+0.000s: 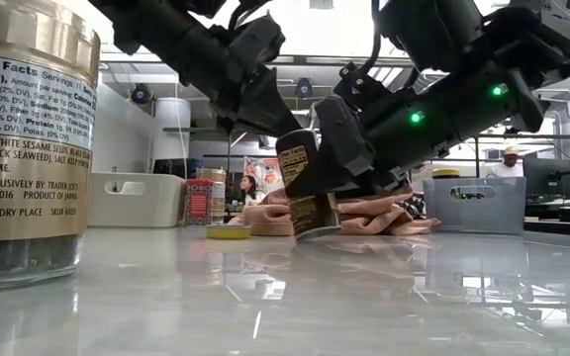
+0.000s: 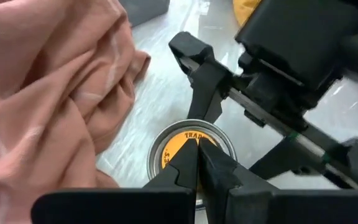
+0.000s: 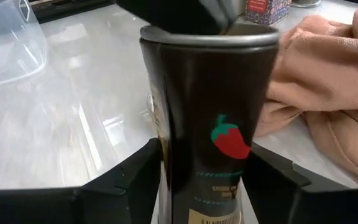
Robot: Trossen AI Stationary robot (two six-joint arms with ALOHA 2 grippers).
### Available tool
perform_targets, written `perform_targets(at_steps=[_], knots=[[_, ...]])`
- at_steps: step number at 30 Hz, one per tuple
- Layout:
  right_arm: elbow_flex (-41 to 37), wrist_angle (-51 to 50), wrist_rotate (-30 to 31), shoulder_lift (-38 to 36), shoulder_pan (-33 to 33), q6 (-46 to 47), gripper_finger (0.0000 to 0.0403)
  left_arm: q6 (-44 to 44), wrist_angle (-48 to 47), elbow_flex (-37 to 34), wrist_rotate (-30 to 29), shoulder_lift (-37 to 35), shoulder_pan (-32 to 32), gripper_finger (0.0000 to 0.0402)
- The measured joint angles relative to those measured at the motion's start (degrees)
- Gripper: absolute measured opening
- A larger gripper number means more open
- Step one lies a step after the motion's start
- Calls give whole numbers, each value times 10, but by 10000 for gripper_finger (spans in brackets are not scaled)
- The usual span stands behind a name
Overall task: Sort spices by type
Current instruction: Put the yellow seasoning bottle into the black bin
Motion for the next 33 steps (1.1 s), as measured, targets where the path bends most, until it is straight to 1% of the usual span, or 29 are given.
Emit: perform_targets(at_steps=[5,9,16,22,25,30,33], knots=[[0,-1,-4,-1,0,0,232,-22,24,2,14,21,0,0],[2,-9,-14,-20,0,-1,248,-22,36,1,15,25,-5,0],[2,-81,-27,-79,1,-37,267,-22,43,0,15,25,-4,0],[2,-194,-28,-147,1,-42,273,-15,45,-2,14,19,-3,0],[2,-231,-27,-178,1,-47,273,-15,42,-3,14,10,-2,0],[3,-261,-26,-220,1,-69,273,2,43,-2,14,-14,-2,0],[3,-269,-30,-239,0,-75,273,11,13,-2,16,-44,-2,0]])
